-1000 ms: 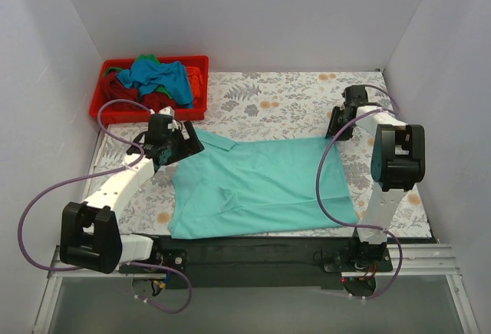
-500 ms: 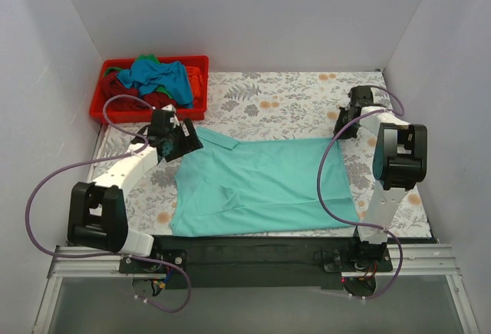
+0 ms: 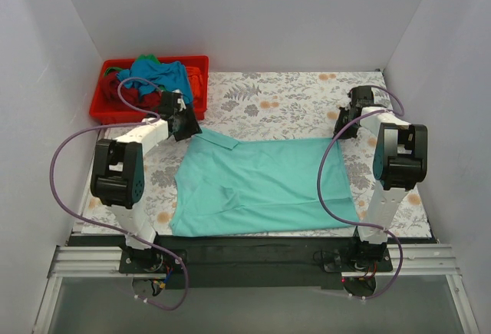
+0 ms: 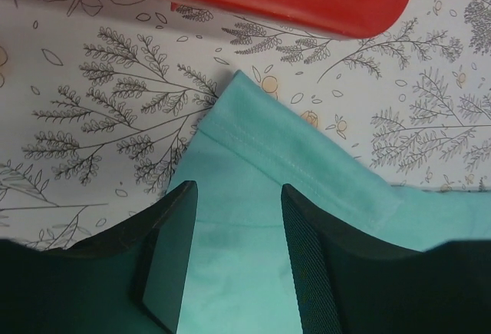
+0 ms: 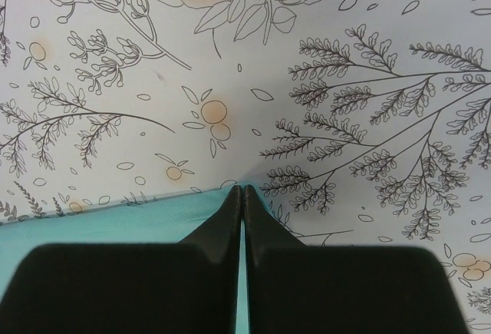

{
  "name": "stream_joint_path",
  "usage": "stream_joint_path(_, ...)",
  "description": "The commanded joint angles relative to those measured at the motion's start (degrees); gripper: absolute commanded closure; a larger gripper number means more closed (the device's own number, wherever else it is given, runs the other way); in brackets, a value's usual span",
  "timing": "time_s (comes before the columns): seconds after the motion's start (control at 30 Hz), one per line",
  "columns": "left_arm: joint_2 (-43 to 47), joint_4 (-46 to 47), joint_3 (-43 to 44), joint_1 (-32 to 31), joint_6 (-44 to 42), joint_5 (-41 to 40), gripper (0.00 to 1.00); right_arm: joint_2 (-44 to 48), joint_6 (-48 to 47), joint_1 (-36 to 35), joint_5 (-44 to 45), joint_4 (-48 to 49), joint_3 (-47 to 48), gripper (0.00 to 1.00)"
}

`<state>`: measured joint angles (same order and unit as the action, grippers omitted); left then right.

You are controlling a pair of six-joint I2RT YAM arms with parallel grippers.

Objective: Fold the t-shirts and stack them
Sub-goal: Fold the tshirt

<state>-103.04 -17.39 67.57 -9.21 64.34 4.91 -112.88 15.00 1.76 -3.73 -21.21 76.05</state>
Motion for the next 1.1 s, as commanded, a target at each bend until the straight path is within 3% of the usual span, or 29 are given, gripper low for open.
stream_joint_path(0.0, -1.5, 1.0, 2.9, 0.2, -2.4, -1.7, 0.54, -0.6, -0.9, 0.1, -0.7, 0.5, -0.9, 0.99)
stream_joint_path(0.77, -9.9, 5.6, 6.2, -1.9, -4.4, -8.9, 0.60, -0.4, -0.9, 0.1, -1.7, 0.6, -1.3, 0.99)
stream_joint_path(1.07, -10.4, 5.6, 5.6, -3.1, -5.4, -9.0, 0.90, -0.7, -0.9, 0.1, -1.7, 0.6, -1.4, 0.99)
